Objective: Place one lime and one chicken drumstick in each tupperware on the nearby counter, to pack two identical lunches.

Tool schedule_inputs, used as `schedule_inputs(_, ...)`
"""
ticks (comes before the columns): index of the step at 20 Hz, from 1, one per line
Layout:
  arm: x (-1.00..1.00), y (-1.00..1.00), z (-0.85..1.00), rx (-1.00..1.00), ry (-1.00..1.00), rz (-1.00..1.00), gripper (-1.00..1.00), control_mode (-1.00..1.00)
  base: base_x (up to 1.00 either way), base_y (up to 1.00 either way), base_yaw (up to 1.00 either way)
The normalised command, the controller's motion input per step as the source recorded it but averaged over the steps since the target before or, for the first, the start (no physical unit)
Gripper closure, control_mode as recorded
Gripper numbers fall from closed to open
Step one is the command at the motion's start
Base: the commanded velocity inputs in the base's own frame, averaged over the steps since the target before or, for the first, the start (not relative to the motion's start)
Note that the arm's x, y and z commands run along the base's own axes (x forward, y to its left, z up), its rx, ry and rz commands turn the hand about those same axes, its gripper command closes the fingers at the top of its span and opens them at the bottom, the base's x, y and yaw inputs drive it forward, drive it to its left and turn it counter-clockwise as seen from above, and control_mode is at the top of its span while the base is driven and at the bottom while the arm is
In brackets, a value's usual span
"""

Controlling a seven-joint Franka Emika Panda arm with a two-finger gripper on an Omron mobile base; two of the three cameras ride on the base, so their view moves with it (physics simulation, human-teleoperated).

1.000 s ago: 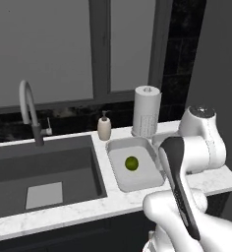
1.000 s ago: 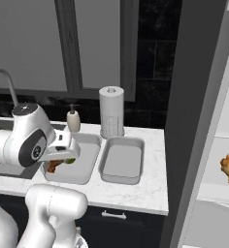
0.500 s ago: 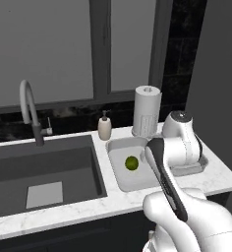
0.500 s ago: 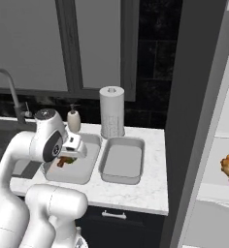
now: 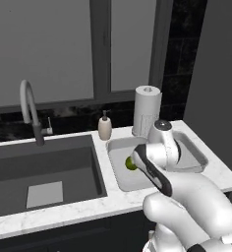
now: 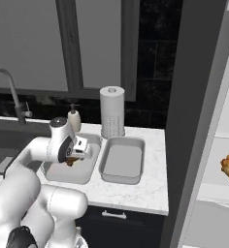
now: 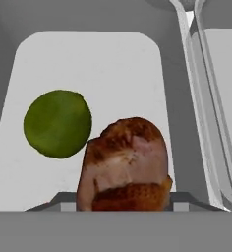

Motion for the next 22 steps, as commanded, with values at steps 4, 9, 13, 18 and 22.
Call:
schedule_inputs(4,0.8,0.02,-0.49,0.0,0.08,0.0,1.0,-1.0,0.0,0.0,0.0)
schedule_inputs(9,0.64,0.18,-0.53,0.0,0.08,0.0,-1.0,-1.0,0.0,0.0,0.0)
schedule_inputs(13,0.61,0.16,-0.43,0.0,0.05,0.0,-1.0,-1.0,0.0,0.0,0.0)
schedule_inputs(18,-0.45,0.09,-0.03,0.0,-0.02,0.0,-1.0,-1.0,0.0,0.0,0.0)
schedule_inputs(22,-0.86,0.04,0.16,0.0,-0.13,0.0,-1.0,-1.0,0.0,0.0,0.0)
